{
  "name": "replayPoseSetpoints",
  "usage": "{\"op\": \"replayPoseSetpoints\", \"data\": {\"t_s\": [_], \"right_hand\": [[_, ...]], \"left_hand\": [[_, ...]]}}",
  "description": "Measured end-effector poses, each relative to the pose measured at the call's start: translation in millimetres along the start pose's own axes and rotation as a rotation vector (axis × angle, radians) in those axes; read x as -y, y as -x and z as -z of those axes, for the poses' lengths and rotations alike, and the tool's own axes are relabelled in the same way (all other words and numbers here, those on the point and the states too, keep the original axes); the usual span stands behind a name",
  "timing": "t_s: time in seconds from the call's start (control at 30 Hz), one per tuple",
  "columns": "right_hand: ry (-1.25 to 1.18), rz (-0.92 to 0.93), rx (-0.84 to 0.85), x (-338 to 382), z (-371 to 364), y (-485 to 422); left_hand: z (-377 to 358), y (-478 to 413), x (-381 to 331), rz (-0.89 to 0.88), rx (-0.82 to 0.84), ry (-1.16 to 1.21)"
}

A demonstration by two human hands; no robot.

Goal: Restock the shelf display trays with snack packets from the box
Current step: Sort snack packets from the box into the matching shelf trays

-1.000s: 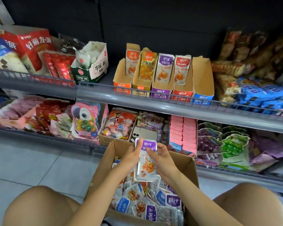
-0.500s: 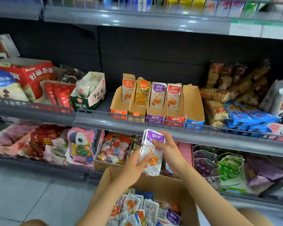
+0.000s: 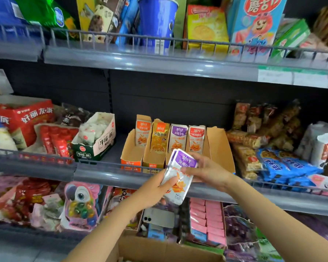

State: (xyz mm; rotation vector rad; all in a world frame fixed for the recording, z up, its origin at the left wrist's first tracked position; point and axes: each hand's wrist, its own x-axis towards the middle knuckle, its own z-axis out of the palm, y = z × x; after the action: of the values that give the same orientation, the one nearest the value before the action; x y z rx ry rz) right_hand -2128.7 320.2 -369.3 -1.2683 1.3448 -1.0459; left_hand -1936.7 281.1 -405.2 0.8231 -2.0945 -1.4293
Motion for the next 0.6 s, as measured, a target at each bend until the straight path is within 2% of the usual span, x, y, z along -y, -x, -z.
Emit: {"op": "replayPoseSetpoints", "data": {"t_s": [0.13, 0.23, 0.3, 0.43, 0.6], "right_hand": [[0.100, 0.096, -0.183, 14.2, 25.4, -24.0], [0.145, 0.163, -0.324, 27.0, 46.9, -45.4], [0.189, 0.199, -0.399, 34.2, 58.5, -63.3], [0.356, 0.239, -0.493, 40.7, 71.9, -105.4], [0.558, 0.267, -0.387, 31.3, 71.4, -147.4]], "left_hand": [[21.3, -42.2, -13.2, -0.064, -0.168, -0.042], [40.0, -73.1, -16.6, -0.062, -0.291, -0.171], [45.3, -89.9, -15.6, -0.026, -0.283, -0.276], [44.8, -119.2, -3.8, 0.102, -0.157, -0.374], [40.8, -130.0, 13.6, 0.168, -0.086, -0.501]]}}
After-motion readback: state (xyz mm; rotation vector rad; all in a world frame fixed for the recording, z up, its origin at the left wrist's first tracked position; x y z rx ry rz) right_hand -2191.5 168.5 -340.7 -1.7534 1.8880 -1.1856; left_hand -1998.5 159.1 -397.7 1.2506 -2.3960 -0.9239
